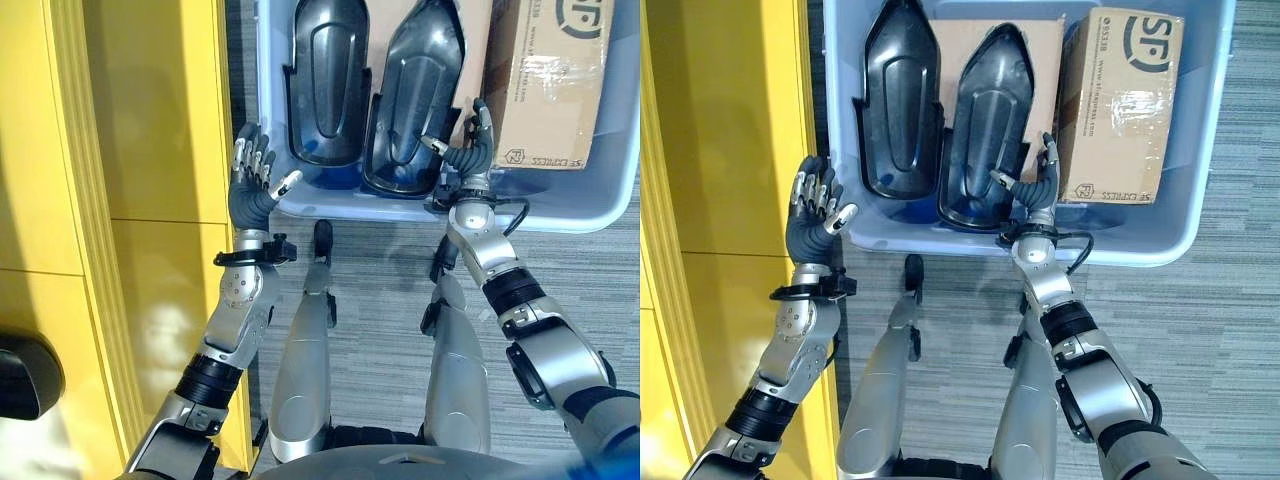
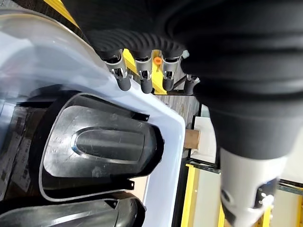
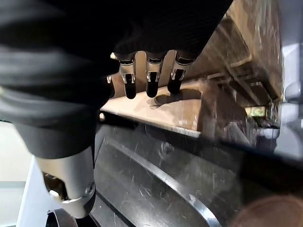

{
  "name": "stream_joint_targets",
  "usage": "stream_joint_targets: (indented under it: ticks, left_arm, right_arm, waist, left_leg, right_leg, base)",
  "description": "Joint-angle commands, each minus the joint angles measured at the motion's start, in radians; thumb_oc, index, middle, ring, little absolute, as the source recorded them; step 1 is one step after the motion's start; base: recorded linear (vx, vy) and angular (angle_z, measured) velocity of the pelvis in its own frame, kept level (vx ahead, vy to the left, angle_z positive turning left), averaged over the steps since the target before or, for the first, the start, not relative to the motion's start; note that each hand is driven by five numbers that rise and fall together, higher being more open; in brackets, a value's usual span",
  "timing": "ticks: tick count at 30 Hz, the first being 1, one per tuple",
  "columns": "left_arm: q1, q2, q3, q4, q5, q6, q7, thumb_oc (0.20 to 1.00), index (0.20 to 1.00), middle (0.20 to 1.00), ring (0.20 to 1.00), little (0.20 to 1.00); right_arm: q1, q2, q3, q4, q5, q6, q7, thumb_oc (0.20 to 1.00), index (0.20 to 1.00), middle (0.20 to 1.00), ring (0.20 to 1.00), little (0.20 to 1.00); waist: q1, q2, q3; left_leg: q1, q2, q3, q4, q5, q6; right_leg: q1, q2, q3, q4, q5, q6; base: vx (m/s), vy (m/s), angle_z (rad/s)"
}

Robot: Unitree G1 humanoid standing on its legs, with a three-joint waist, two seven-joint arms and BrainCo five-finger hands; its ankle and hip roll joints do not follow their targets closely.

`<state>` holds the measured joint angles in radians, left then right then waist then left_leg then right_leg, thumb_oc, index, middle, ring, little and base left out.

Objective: Move parts from the plastic box to the shelf.

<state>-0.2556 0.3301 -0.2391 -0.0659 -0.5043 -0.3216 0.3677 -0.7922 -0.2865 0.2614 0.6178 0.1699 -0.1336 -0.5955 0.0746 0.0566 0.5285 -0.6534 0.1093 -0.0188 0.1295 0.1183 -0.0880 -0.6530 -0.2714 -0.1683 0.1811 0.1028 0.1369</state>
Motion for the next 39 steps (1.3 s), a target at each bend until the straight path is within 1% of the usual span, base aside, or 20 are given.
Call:
stream_joint_targets:
  ticks: [1, 2, 3, 4, 5, 7, 8, 9, 10, 15, 20, 22, 23, 25, 31, 36, 39]
  left_arm:
    - [0.036, 0.065, 0.003, -0.106, -0.014, -0.06, 0.002, 1.0, 1.0, 1.0, 1.0, 1.0]
    - [0.038, 0.066, 0.002, -0.105, -0.015, -0.058, 0.001, 1.0, 1.0, 1.0, 1.0, 1.0]
    - [0.037, 0.066, 0.002, -0.105, -0.015, -0.058, 0.001, 1.0, 1.0, 1.0, 1.0, 1.0]
    - [0.039, 0.066, -0.004, -0.108, -0.019, -0.057, 0.0, 1.0, 1.0, 1.0, 1.0, 1.0]
    - [0.038, 0.066, -0.003, -0.108, -0.019, -0.057, 0.0, 1.0, 1.0, 1.0, 1.0, 1.0]
    - [0.033, 0.064, -0.014, -0.105, -0.023, -0.056, -0.002, 1.0, 1.0, 1.0, 1.0, 1.0]
    - [0.03, 0.065, -0.019, -0.104, -0.025, -0.056, -0.002, 1.0, 1.0, 1.0, 1.0, 1.0]
    - [0.029, 0.065, -0.019, -0.104, -0.025, -0.056, -0.002, 1.0, 1.0, 1.0, 1.0, 1.0]
    - [0.023, 0.067, -0.022, -0.103, -0.027, -0.058, -0.004, 1.0, 1.0, 1.0, 1.0, 1.0]
    - [0.0, 0.071, -0.032, -0.099, -0.027, -0.059, 0.001, 1.0, 1.0, 1.0, 1.0, 1.0]
    - [-0.008, 0.069, -0.037, -0.092, -0.025, -0.062, 0.002, 1.0, 1.0, 1.0, 1.0, 1.0]
    - [-0.012, 0.068, -0.038, -0.091, -0.028, -0.063, 0.001, 1.0, 1.0, 1.0, 1.0, 1.0]
    - [-0.015, 0.069, -0.037, -0.092, -0.028, -0.064, 0.002, 1.0, 1.0, 1.0, 1.0, 1.0]
    - [-0.018, 0.069, -0.033, -0.093, -0.028, -0.063, 0.005, 1.0, 1.0, 1.0, 1.0, 1.0]
    - [-0.004, 0.068, -0.023, -0.079, -0.036, -0.058, 0.001, 1.0, 1.0, 1.0, 1.0, 1.0]
    - [0.012, 0.063, -0.012, -0.067, -0.049, -0.051, -0.005, 1.0, 1.0, 1.0, 1.0, 1.0]
    - [0.023, 0.064, -0.003, -0.056, -0.045, -0.039, -0.004, 1.0, 1.0, 1.0, 1.0, 1.0]
  right_arm:
    - [-0.03, -0.007, 0.029, 0.025, -0.029, -0.008, 0.009, 1.0, 1.0, 1.0, 1.0, 1.0]
    - [-0.045, -0.007, 0.032, 0.065, -0.025, -0.002, 0.007, 1.0, 1.0, 1.0, 1.0, 1.0]
    - [-0.047, -0.007, 0.032, 0.067, -0.024, -0.003, 0.007, 1.0, 1.0, 1.0, 1.0, 1.0]
    - [-0.066, -0.008, 0.028, 0.155, -0.014, 0.009, 0.0, 1.0, 1.0, 1.0, 1.0, 1.0]
    - [-0.068, -0.008, 0.028, 0.156, -0.014, 0.008, 0.0, 1.0, 1.0, 1.0, 1.0, 1.0]
    - [-0.087, -0.014, 0.027, 0.23, -0.004, 0.021, -0.004, 1.0, 1.0, 1.0, 1.0, 1.0]
    - [-0.093, -0.013, 0.028, 0.252, 0.001, 0.023, -0.003, 0.853, 0.853, 0.853, 0.853, 0.853]
    - [-0.095, -0.013, 0.028, 0.253, 0.001, 0.023, -0.003, 0.68, 0.68, 0.68, 0.68, 0.68]
    - [-0.104, -0.017, 0.029, 0.302, 0.007, 0.029, 0.001, 0.2, 0.2, 0.2, 0.2, 0.2]
    - [-0.131, -0.023, 0.034, 0.385, 0.022, 0.039, 0.005, 0.2, 0.2, 0.2, 0.2, 0.2]
    - [-0.137, -0.028, 0.04, 0.403, 0.031, 0.037, 0.011, 0.2, 0.2, 0.2, 0.2, 0.2]
    - [-0.141, -0.029, 0.041, 0.407, 0.031, 0.036, 0.012, 0.2, 0.2, 0.2, 0.2, 0.2]
    - [-0.143, -0.029, 0.041, 0.402, 0.033, 0.035, 0.012, 0.2, 0.2, 0.2, 0.2, 0.2]
    - [-0.136, -0.024, 0.035, 0.379, 0.053, 0.025, 0.016, 0.2, 0.2, 0.2, 0.2, 0.2]
    - [-0.08, -0.011, 0.001, 0.242, 0.102, -0.011, 0.009, 0.2, 0.2, 0.2, 0.2, 0.2]
    - [-0.014, 0.0, -0.031, 0.056, 0.125, -0.047, 0.002, 0.2, 0.2, 0.2, 0.2, 0.2]
    - [0.045, 0.025, -0.062, -0.063, 0.184, -0.081, 0.008, 0.2, 0.2, 0.2, 0.2, 0.2]
  waist:
    - [0.016, -0.01, -0.009]
    - [0.022, -0.007, -0.009]
    - [0.022, -0.007, -0.009]
    - [0.028, 0.002, -0.009]
    - [0.028, 0.002, -0.009]
    - [0.03, 0.008, -0.009]
    - [0.031, 0.009, -0.009]
    - [0.031, 0.009, -0.009]
    - [0.033, 0.01, -0.009]
    - [0.036, 0.01, -0.009]
    - [0.035, 0.007, -0.009]
    - [0.036, 0.006, -0.009]
    - [0.034, 0.006, -0.009]
    - [0.032, 0.002, -0.009]
    - [0.023, -0.011, -0.009]
    - [0.016, -0.02, -0.009]
    - [0.01, -0.03, -0.009]
  left_leg:
    - [-0.082, 0.025, -0.022, 0.144, -0.095, 0.012]
    - [-0.089, 0.024, -0.027, 0.173, -0.133, 0.009]
    - [-0.092, 0.024, -0.027, 0.176, -0.134, 0.009]
    - [-0.133, 0.01, -0.032, 0.23, -0.157, 0.014]
    - [-0.134, 0.01, -0.032, 0.232, -0.158, 0.014]
    - [-0.148, 0.006, -0.033, 0.249, -0.165, 0.016]
    - [-0.15, 0.004, -0.034, 0.252, -0.167, 0.017]
    - [-0.15, 0.004, -0.034, 0.252, -0.167, 0.017]
    - [-0.152, 0.001, -0.032, 0.259, -0.17, 0.018]
    - [-0.144, -0.002, -0.031, 0.254, -0.171, 0.018]
    - [-0.127, -0.002, -0.031, 0.243, -0.168, 0.019]
    - [-0.119, -0.002, -0.03, 0.234, -0.163, 0.018]
    - [-0.133, -0.004, -0.028, 0.23, -0.136, 0.024]
    - [-0.12, -0.004, -0.027, 0.221, -0.133, 0.023]
    - [-0.074, 0.001, -0.024, 0.194, -0.128, 0.021]
    - [-0.026, 0.005, -0.021, 0.164, -0.121, 0.019]
    - [0.017, 0.01, -0.018, 0.14, -0.114, 0.018]
  right_leg:
    - [0.014, -0.056, 0.051, 0.07, -0.049, 0.022]
    - [0.011, -0.057, 0.054, 0.093, -0.08, 0.027]
    - [0.009, -0.057, 0.055, 0.095, -0.081, 0.027]
    - [-0.026, -0.059, 0.066, 0.144, -0.1, 0.023]
    - [-0.027, -0.059, 0.066, 0.145, -0.101, 0.023]
    - [-0.042, -0.061, 0.07, 0.166, -0.11, 0.021]
    - [-0.045, -0.061, 0.073, 0.169, -0.112, 0.02]
    - [-0.046, -0.061, 0.073, 0.17, -0.112, 0.02]
    - [-0.046, -0.062, 0.072, 0.173, -0.114, 0.021]
    - [-0.037, -0.063, 0.07, 0.166, -0.114, 0.021]
    - [-0.021, -0.062, 0.068, 0.156, -0.111, 0.021]
    - [-0.014, -0.063, 0.064, 0.151, -0.108, 0.021]
    - [-0.026, -0.065, 0.062, 0.143, -0.085, 0.016]
    - [-0.013, -0.065, 0.061, 0.134, -0.081, 0.017]
    - [0.029, -0.061, 0.057, 0.116, -0.078, 0.018]
    - [0.071, -0.059, 0.053, 0.093, -0.072, 0.019]
    - [0.111, -0.059, 0.05, 0.066, -0.061, 0.022]
  base:
    - [0.06, 0.016, 0.11]
    - [0.06, 0.012, 0.08]
    - [0.06, 0.04, 0.03]
    - [-0.01, 0.038, 0.03]
    - [-0.02, 0.047, 0.06]
    - [-0.01, 0.032, 0.08]
    - [-0.01, 0.026, 0.07]
    - [-0.01, 0.018, 0.06]
    - [-0.01, 0.015, 0.05]
    - [0.0, 0.003, 0.01]
    - [0.0, 0.0, 0.0]
    - [-0.04, 0.008, 0.0]
    - [-0.08, 0.016, 0.0]
    - [-0.04, 0.009, 0.0]
    - [0.0, 0.0, 0.0]
    - [0.0, 0.0, 0.0]
    - [0.0, -0.015, -0.02]
